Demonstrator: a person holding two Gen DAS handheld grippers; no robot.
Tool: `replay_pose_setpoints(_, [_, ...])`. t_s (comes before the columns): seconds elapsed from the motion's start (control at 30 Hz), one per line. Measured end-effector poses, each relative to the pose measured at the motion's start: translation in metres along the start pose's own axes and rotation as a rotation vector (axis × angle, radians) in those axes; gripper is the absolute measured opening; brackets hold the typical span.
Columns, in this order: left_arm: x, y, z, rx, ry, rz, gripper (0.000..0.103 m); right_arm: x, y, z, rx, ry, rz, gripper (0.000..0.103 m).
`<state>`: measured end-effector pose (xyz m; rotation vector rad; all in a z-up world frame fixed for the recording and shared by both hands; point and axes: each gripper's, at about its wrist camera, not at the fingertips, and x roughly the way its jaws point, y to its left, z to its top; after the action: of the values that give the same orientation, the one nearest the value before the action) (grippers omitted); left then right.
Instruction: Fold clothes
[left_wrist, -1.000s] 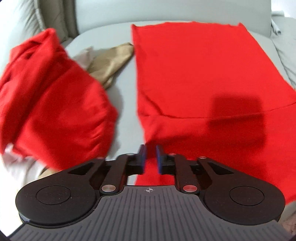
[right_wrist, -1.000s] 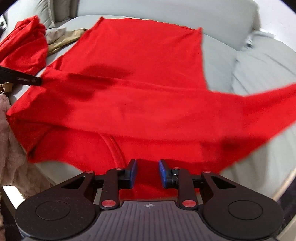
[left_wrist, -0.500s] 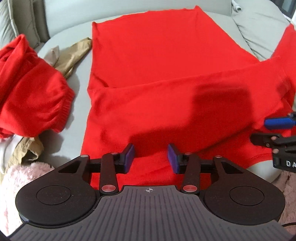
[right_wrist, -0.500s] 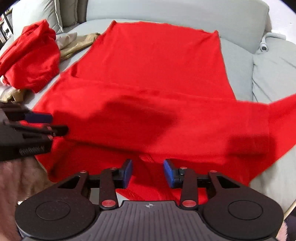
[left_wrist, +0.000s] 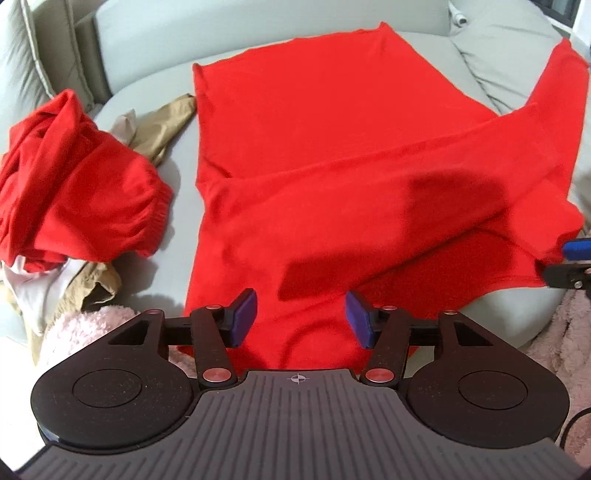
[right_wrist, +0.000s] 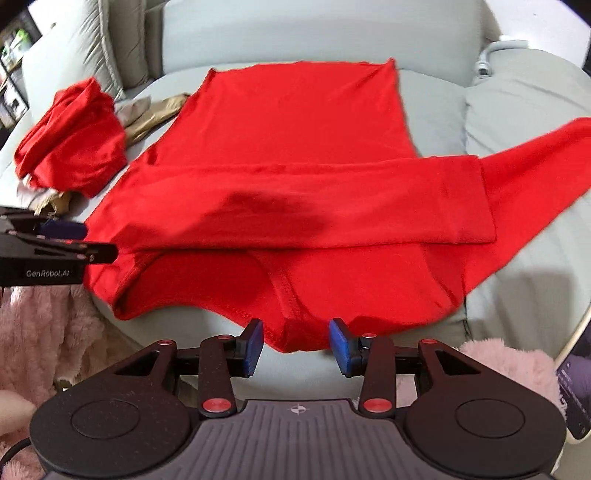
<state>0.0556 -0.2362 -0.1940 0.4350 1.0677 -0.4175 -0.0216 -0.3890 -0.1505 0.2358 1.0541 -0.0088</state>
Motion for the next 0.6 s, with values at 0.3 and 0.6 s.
replay_pose_setpoints(0.3, [0.0008,0.0004,-0.0072,0.012,0.022,0.013,0.064,-0.0023,-0.0022,-0.0021,0.001,-0.008,-0.002,0.041])
replay_pose_setpoints(0.6, [-0.0014,-0.0018,-0.0062,0.024,0.011,0.013,0.068,-0.0041,-0.0037,-0.0041,0.016,-0.015,-0.004,0.042])
